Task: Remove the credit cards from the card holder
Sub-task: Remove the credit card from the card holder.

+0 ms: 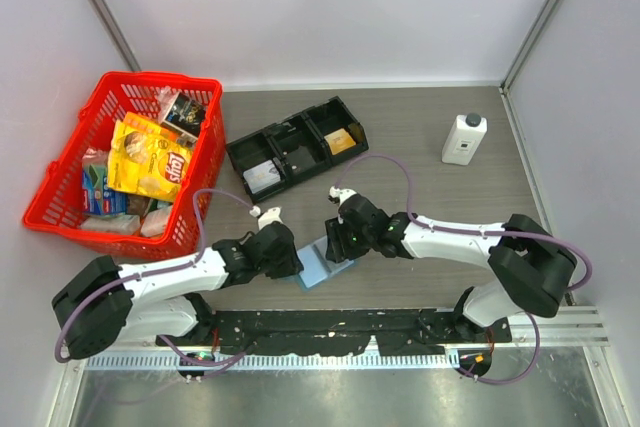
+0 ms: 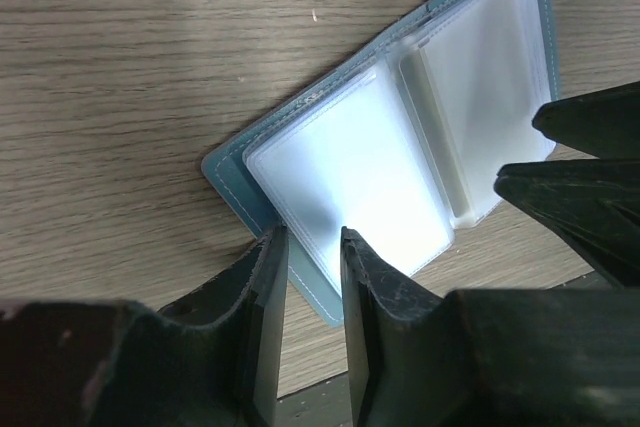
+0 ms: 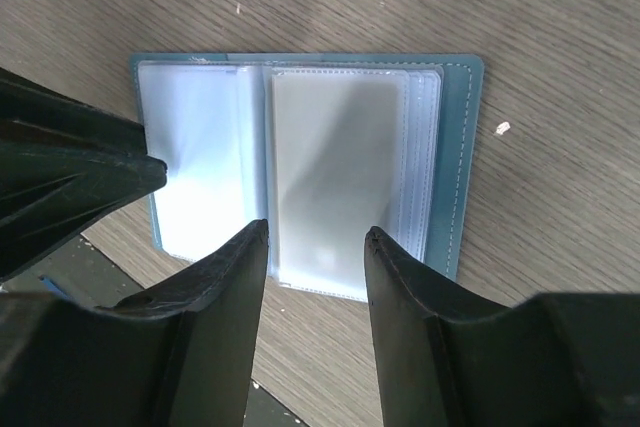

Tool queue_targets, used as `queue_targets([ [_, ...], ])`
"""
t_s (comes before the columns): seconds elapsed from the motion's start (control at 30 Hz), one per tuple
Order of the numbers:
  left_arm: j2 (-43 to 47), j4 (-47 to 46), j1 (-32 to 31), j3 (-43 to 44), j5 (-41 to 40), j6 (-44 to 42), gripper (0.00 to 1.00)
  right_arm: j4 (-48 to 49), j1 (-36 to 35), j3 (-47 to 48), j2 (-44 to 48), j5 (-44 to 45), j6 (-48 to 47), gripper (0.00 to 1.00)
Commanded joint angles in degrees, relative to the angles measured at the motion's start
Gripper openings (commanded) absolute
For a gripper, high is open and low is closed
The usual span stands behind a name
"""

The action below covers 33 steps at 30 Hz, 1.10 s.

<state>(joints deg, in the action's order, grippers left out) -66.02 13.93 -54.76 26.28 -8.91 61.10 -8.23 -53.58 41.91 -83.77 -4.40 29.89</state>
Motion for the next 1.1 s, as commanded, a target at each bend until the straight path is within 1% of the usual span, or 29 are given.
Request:
queue_targets([
  [0.0,-1.2,-1.0,-0.3,0.7,1.7,-1.1,0.30,1.6,-0.2,1.8,-1.3,0.6,-0.4,0.49],
  [0.2,-1.4,-0.9,-0.2,0.5,2.1,-1.2,0.29,0.5,-0.3,1.5,-0.6,3.9,-0.8,0.49],
  [0.4,-1.7,-1.0,-0.3,0.5,2.3,-1.3,0.29,-0.8,-0.3,2.4,0.4,4.2,-2.1,0.49],
  [0.43,-1.7,-1.0,-0.2,0.5,2.3,-1.4,0.28,-0.8,-0.3,2.5,0.2,6.1,-2.2,0.49],
  [0.7,-2.6,-1.4,-0.3,1.0,2.5,-1.5,0.28,-1.3,-0.3,2.6,-0.3,7.0,-3.2,0.49],
  [0.9,-3.0,-1.5,-0.3,1.2,2.6,-1.6,0.28,-0.7,-0.3,2.2,-1.3,5.3,-3.3,0.49],
  [0.93,-3.1,-1.5,-0.3,1.2,2.6,-1.6,0.28,-0.2,-0.3,1.9,-1.3,3.1,-3.3,0.48],
  [1.07,-3.2,-1.5,-0.3,1.4,2.7,-1.6,0.28,0.8,-0.3,1.4,-1.0,0.5,-3.1,0.44],
])
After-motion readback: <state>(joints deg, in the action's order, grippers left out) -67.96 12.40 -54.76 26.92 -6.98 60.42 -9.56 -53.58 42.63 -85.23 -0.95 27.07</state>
